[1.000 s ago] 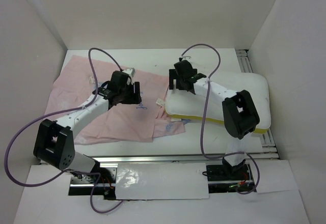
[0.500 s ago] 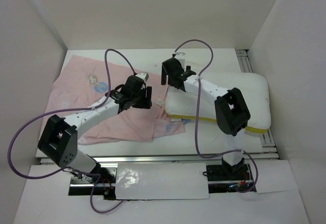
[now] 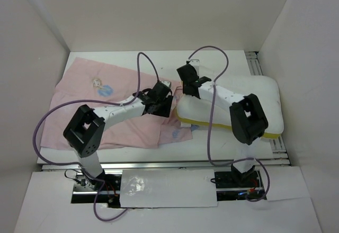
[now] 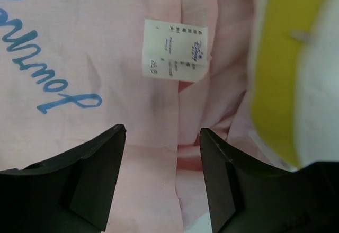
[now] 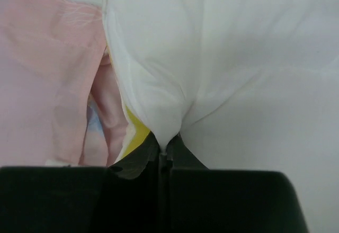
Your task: Put the pillow into the pillowcase
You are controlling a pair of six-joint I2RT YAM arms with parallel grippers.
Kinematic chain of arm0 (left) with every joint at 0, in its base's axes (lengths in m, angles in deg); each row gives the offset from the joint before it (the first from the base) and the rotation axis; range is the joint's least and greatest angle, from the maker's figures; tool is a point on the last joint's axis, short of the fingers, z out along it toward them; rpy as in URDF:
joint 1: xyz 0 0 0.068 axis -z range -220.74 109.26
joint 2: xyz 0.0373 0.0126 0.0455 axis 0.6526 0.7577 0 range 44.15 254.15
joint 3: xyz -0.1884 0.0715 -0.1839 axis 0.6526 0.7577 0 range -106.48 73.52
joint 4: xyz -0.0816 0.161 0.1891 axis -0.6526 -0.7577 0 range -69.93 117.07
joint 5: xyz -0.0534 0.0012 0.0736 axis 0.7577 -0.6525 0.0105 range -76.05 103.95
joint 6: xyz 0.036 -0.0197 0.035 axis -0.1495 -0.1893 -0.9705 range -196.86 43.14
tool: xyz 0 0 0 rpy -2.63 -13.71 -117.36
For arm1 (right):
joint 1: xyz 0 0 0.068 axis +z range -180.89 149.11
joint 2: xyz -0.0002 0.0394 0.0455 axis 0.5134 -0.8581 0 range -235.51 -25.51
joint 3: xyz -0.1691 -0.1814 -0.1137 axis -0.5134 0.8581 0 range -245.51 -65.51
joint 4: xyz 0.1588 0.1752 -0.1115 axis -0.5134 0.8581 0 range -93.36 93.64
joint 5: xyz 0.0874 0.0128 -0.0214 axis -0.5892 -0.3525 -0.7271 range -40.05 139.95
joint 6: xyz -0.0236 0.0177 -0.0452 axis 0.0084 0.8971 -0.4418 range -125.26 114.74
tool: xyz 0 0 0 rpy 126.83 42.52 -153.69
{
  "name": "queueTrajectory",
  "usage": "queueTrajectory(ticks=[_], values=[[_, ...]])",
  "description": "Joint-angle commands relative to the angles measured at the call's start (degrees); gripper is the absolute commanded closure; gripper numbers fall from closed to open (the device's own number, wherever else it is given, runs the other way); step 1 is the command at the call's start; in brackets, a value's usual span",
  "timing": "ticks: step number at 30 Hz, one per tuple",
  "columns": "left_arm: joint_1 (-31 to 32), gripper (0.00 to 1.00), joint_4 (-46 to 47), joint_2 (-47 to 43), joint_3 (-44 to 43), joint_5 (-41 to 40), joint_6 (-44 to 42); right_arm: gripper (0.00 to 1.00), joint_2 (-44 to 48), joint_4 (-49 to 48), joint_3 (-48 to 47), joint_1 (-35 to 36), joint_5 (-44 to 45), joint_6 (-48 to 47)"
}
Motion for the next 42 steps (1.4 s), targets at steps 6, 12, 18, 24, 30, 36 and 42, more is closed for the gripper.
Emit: queueTrajectory(ticks=[6,12,18,24,30,36,42], values=[[-1.3,0.29,-1.0,8.2,-10.5,-4.2,3.9,1.00,24.6,-1.7,8.5,-4.5,-8.5,-4.2],[-1.9,0.29,-1.6,13.0,-13.1,-4.7,1.8,1.00,31.1,-1.1,12.8,-6.3,-10.5,-3.2],[-2.4,0.29,-0.1,16.4,-16.0,-4.7,1.8,1.00,33.5,-1.7,15.5,-8.5,-16.2,-3.2],[-2.4,0.29,2.2,19.1,-19.5,-7.9,-1.7,1.00,34.6,-1.7,16.6,-11.4,-17.6,-3.2],[-2.4,0.28,3.1,22.3,-23.9,-11.1,-4.2,1.00,35.8,-2.2,17.8,-13.2,-20.0,-3.2],[-2.4,0.28,0.4,27.9,-30.4,-13.3,-4.9,1.00,34.0,-2.2,17.8,-15.0,-21.0,-3.2],[-2.4,0.29,2.6,28.4,-31.6,-13.2,-4.9,1.00,33.5,-2.2,17.8,-15.6,-22.1,-3.2]])
